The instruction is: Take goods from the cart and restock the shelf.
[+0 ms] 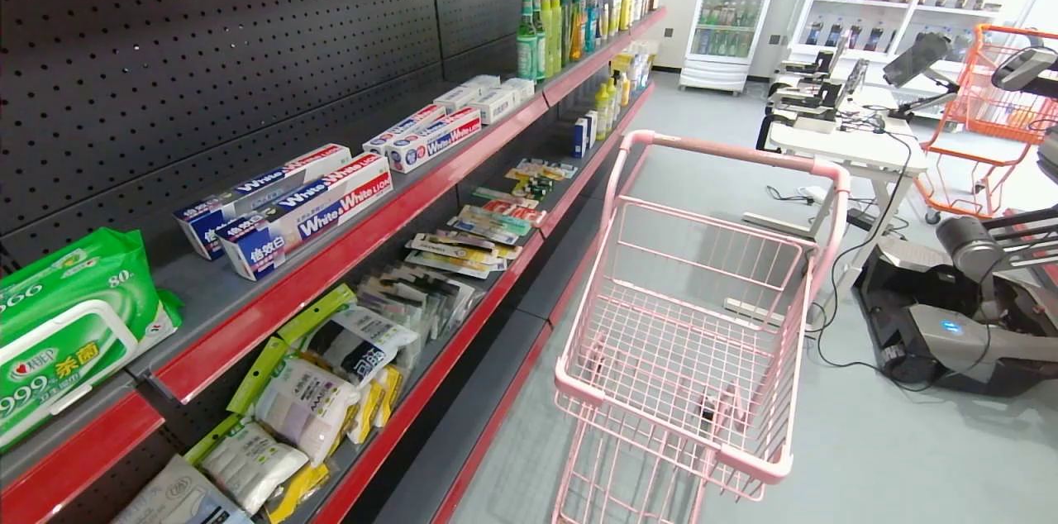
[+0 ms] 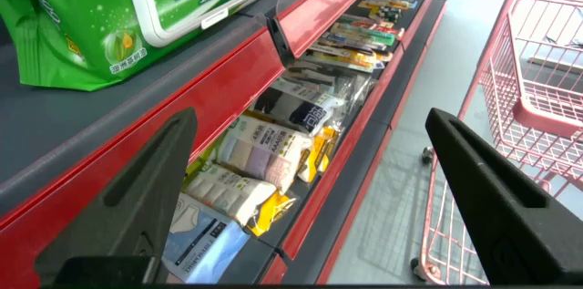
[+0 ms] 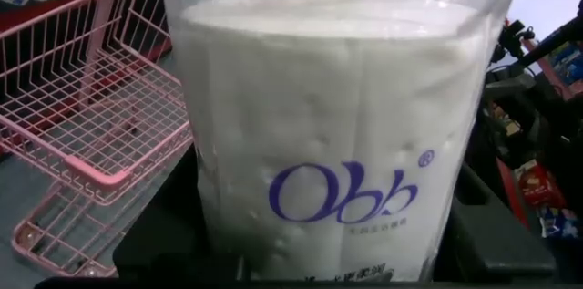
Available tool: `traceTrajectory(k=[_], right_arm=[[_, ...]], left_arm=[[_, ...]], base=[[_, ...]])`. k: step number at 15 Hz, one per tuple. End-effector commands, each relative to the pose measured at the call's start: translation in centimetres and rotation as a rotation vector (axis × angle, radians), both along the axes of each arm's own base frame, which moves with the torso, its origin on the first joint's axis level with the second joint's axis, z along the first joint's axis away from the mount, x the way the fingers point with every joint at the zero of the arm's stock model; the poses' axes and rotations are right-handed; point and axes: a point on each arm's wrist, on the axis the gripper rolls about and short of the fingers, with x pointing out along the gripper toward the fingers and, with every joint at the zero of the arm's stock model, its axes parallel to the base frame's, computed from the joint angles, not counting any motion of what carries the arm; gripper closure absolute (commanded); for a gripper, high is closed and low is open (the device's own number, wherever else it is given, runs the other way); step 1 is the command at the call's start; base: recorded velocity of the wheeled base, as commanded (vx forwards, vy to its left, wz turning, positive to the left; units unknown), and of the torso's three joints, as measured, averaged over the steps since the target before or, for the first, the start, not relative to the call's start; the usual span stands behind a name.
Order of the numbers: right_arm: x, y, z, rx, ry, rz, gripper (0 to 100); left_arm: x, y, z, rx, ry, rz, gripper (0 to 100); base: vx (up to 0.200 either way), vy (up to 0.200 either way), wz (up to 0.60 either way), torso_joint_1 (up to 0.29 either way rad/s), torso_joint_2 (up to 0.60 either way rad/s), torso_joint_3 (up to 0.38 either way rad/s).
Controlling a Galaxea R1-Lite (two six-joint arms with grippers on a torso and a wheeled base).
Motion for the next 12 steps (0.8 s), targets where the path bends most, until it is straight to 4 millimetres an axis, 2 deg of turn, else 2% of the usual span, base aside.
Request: traceTrajectory(k=[1, 6, 12], right_arm=[[0.51, 0.02, 0.21, 0.000, 0.017, 0.002, 100], [0.88, 0.04, -0.09, 0.004, 0.039, 0.010, 100], [1.28, 0.06, -0.21, 0.006, 0.058, 0.012, 100]], left_arm=[[0.01, 0.00, 0.01, 0.000, 0.000, 0.001, 0], [0.01, 0.00, 0.01, 0.000, 0.000, 0.001, 0], [0.01, 0.00, 0.01, 0.000, 0.000, 0.001, 0]], base=[[0.000, 0.000, 0.00, 0.000, 0.00, 0.000], [0.000, 0.000, 0.00, 0.012, -0.02, -0.015], [0.000, 0.000, 0.00, 0.199, -0.43, -0.230]])
